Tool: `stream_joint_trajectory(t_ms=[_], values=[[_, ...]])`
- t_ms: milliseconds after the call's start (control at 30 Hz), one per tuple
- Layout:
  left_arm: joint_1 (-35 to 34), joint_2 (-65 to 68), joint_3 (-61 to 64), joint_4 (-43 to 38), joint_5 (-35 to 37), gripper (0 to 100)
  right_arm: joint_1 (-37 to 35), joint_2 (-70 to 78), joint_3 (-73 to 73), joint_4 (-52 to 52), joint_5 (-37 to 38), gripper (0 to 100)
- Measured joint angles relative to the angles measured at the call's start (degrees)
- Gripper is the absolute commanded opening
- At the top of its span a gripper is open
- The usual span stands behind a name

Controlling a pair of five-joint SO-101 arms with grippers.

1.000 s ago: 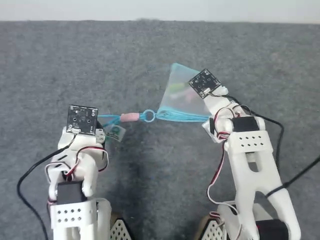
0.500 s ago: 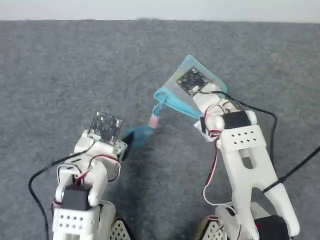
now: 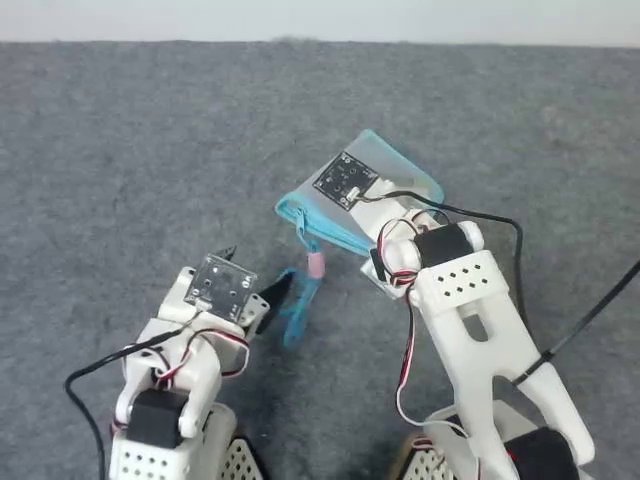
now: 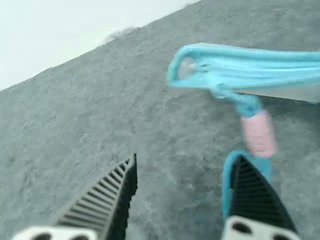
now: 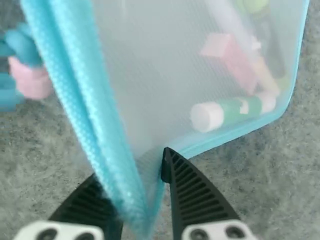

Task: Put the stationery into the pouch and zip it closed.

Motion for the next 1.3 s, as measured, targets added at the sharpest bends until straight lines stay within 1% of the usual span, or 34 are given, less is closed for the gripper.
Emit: stream_joint_trajectory(t_ms=[100, 233, 300, 367, 400, 500, 533, 600, 700, 733, 800, 867, 900, 933, 967, 1033, 1067, 1100, 1200, 1300], values=[[-4.13, 0.0, -0.09, 0.0, 0.0, 27, 0.26, 0.0, 0.0, 0.0, -0.18, 0.5], [-4.92, 0.0, -0.09, 0.7, 0.0, 22, 3.16, -0.09, -0.09, -1.23, -0.18, 0.5], [-5.01, 0.0, -0.09, 0.88, 0.0, 23, 5.36, -0.09, -0.09, -2.2, -0.18, 0.5], [-6.59, -0.18, -0.35, 0.88, 0.0, 26, 6.42, 0.88, -0.53, -2.37, -0.18, 0.5], [-6.24, -0.44, -0.44, 0.88, 0.18, 27, 6.59, 1.76, -0.79, -2.46, -0.26, 0.5], [-0.44, -0.18, -0.44, 0.88, -0.09, 29, 6.59, 3.96, -1.58, -2.73, -0.62, 0.5], [-0.18, -0.18, -0.44, 0.88, -0.44, 30, 6.77, 4.4, -2.11, -2.73, -1.23, 0.5], [-1.93, -0.35, -1.14, 0.88, -0.53, 29, 6.77, 4.84, -2.9, -2.81, -2.11, 0.5], [-1.49, -0.44, -1.23, 0.88, -0.44, 29, 7.38, 4.84, -3.96, -2.73, -3.96, 0.5], [-2.2, -0.18, -1.41, 0.88, -0.44, 29, 7.56, 4.84, -4.4, -2.64, -4.84, 0.5], [-7.38, -0.18, -2.46, 0.35, 0.79, 29, 8.0, 5.54, -5.54, -1.76, -6.24, 0.5], [-12.66, -0.7, -2.99, 0.0, 5.01, 29, 8.0, 6.77, -6.59, -1.23, -7.21, 0.5], [-12.57, 0.0, -3.08, 0.44, 6.59, 29, 8.0, 7.56, -7.21, -1.14, -7.47, 0.5], [-10.9, 1.14, -2.99, 1.32, 5.63, 29, 8.0, 8.35, -8.0, -0.88, -7.65, 0.5], [-7.65, 2.46, -2.64, 2.46, 3.08, 30, 8.0, 9.32, -9.05, -0.62, -7.65, 0.5], [1.05, 6.51, -2.29, 4.04, -3.25, 30, 8.0, 10.81, -10.29, -0.09, -7.82, 0.5], [4.31, 7.91, -2.55, 4.04, -4.57, 30, 8.0, 11.34, -10.64, 0.26, -7.82, 0.5], [5.8, 9.49, -3.43, 4.04, -4.48, 31, 8.0, 11.78, -10.81, 0.35, -8.0, 0.5], [7.03, 16.0, -5.98, 5.19, -5.63, 33, 8.0, 12.22, -11.08, 0.35, -8.0, 0.5], [5.01, 21.45, -6.77, 3.69, -5.01, 35, 8.0, 12.22, -11.08, 0.35, -8.0, 0.5]])
